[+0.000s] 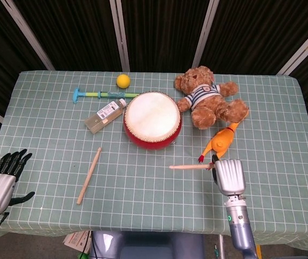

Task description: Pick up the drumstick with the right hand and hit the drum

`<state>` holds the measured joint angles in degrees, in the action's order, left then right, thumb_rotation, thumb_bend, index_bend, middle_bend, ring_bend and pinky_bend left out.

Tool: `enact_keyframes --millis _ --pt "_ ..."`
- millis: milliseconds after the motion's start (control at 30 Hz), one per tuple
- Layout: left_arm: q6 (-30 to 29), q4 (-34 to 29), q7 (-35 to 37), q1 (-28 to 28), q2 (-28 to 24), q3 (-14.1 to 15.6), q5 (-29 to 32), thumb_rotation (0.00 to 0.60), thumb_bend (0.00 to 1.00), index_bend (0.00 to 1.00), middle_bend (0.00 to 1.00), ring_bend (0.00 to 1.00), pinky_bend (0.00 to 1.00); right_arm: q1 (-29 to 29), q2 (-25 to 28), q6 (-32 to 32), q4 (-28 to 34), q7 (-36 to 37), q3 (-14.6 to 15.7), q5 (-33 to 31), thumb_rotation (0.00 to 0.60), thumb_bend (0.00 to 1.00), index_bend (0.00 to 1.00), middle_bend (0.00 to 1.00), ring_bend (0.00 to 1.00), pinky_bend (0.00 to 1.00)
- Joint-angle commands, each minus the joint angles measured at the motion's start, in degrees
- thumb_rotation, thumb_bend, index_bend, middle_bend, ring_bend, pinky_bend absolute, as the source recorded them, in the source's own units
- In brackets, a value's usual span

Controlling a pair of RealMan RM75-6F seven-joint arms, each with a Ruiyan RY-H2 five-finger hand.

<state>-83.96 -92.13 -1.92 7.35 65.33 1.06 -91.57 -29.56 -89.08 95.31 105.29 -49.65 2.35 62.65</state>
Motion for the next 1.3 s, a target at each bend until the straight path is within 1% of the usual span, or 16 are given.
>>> enact_keyframes --millis 33,100,300,467,633,667,767,833,933,1033,1133,1200,1300 --pt "0.06 0.04 -0.35 -0.04 0.21 -0.06 0.20 0.600 0.00 0.00 0.00 0.00 0.00 2.53 -0.54 -1.88 -2.76 1.87 2.86 0.21 0.600 0.60 1.00 1.00 1.00 1.00" --pt "-0.03 0.01 -0.45 -0.05 0.28 -0.13 0.22 0.600 0.00 0.00 0.00 0.00 0.00 3.29 -1.39 -2.59 -4.30 2.84 3.09 0.15 0.600 0.60 0.99 1.00 1.00 1.00" --pt "-0.04 0.04 -0.36 -0.07 0.35 -0.18 0.28 0.600 0.00 0.00 0.00 0.00 0.00 4.88 -4.46 -5.17 -8.50 3.73 1.81 -2.04 0.600 0.60 0.93 1.00 1.00 0.99" --pt "0.13 0.04 0.09 0.00 0.19 -0.14 0.24 0.600 0.00 0.00 0.00 0.00 0.00 5.80 -7.24 -6.24 -11.83 2.64 0.72 -3.43 0.600 0.60 0.87 1.00 1.00 0.95" --pt "0.18 0.13 0.49 0.03 0.08 -0.10 0.16 0.600 0.00 0.00 0.00 0.00 0.00 6.52 -9.37 -7.20 -14.06 1.09 0.02 -4.22 0.600 0.60 0.73 1.00 1.00 0.93" --pt "0.19 0.15 0.53 0.03 0.06 -0.10 0.17 0.600 0.00 0.00 0.00 0.00 0.00 6.63 -9.60 -7.28 -14.27 0.95 -0.07 -4.19 0.600 0.60 0.67 0.98 0.98 0.91" --pt "0.26 0.19 0.61 0.05 0.04 -0.11 0.21 0.600 0.00 0.00 0.00 0.00 0.00 6.84 -9.86 -7.78 -14.24 -0.12 -0.18 -4.14 0.600 0.57 0.57 0.93 0.94 0.88" --pt "0.28 0.19 0.58 0.05 0.02 -0.10 0.21 0.600 0.00 0.00 0.00 0.00 0.00 6.98 -9.79 -7.89 -13.71 -1.18 -0.30 -4.14 0.600 0.55 0.53 0.92 0.93 0.88" --pt "0.27 0.14 0.49 0.04 0.02 -0.10 0.20 0.600 0.00 0.00 0.00 0.00 0.00 7.12 -9.55 -7.53 -13.37 -2.26 -0.39 -3.21 0.600 0.51 0.44 0.89 0.91 0.86" --pt "0.22 0.13 0.40 0.02 0.04 -0.11 0.20 0.600 0.00 0.00 0.00 0.00 0.00 7.40 -8.98 -7.40 -12.67 -2.81 -0.51 -2.58 0.600 0.43 0.30 0.82 0.85 0.83" --pt "0.15 0.14 0.35 -0.01 0.07 -0.14 0.20 0.600 0.00 0.00 0.00 0.00 0.00 7.54 -7.94 -7.13 -11.05 -3.32 -0.94 -1.90 0.600 0.39 0.17 0.76 0.79 0.77" --pt "0.14 0.13 0.33 -0.01 0.09 -0.14 0.20 0.600 0.00 0.00 0.00 0.00 0.00 7.53 -7.10 -6.95 -9.97 -3.57 -1.10 -1.16 0.600 0.39 0.14 0.74 0.78 0.75" --pt "0.09 0.09 0.24 -0.02 0.12 -0.18 0.19 0.600 0.00 0.00 0.00 0.00 0.00 7.52 -5.30 -6.28 -8.45 -3.85 -1.36 0.66 0.600 0.39 0.13 0.73 0.76 0.74"
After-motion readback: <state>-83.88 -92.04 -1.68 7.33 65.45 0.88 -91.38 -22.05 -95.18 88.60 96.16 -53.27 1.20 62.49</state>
